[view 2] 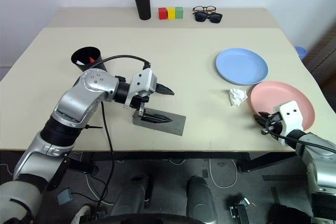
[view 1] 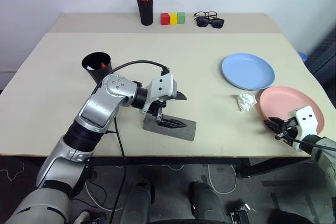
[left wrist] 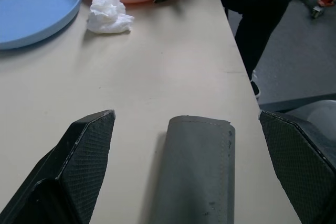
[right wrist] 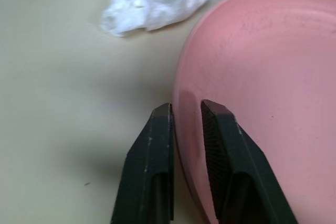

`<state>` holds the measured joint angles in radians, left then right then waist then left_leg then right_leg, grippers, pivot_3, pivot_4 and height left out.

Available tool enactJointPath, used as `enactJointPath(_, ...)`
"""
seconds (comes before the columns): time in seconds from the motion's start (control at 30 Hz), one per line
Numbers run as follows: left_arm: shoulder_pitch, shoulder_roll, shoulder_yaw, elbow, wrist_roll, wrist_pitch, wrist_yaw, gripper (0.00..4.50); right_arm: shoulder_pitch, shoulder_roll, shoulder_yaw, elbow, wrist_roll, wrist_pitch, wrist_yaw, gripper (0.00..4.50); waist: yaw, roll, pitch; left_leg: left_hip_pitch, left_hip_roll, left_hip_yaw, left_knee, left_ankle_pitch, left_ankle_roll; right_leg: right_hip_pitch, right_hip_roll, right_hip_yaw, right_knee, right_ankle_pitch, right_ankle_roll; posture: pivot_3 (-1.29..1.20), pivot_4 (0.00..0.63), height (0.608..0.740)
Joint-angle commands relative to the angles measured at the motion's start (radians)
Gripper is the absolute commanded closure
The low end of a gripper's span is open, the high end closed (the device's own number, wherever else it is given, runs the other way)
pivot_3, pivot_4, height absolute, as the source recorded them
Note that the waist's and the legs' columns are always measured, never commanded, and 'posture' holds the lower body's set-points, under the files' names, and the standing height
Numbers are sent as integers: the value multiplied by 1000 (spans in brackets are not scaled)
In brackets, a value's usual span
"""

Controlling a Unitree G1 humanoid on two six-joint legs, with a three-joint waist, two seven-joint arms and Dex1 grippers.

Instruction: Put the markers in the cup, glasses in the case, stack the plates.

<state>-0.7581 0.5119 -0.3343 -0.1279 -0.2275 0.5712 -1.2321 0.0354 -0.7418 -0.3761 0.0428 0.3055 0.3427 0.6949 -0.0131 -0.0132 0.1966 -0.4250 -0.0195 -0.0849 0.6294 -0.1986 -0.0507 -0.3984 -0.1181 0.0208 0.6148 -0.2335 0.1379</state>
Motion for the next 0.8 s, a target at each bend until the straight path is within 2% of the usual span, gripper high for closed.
enactJointPath(0.03, -1, -5, 9, -34, -12, -8, 25, 0, -51, -32, -44, -47, -4, 6, -43, 3730, -1, 0, 0, 0, 0, 0, 0, 0, 0, 0, 0, 0, 0, 0, 0, 0, 150, 740)
enactJointPath(0.33, 18, 1, 19, -68, -19, 32, 82, 0, -363, -78, 71, 166, -71, -82, -6, 3730, -3, 1, 1, 1, 0, 0, 0, 0, 0, 0, 0, 0, 0, 0, 0, 0, 150, 740)
enactJointPath(0.53, 50, 26, 37, -118, -37, 80, 110, 0, -359, -76, 115, 200, -73, -40, 36, 3730, 1, 1, 1, -1, -1, 0, -2, 0, 0, -1, 0, 0, -1, -1, 2, 0, 150, 740)
enactJointPath(0.8, 58, 44, 29, -134, -57, 93, 129, 0, -265, -86, 59, 139, -53, 15, 38, 3730, -1, 1, 1, 0, -1, 0, -1, 0, 0, 0, 0, 0, 0, -1, 2, 0, 150, 740)
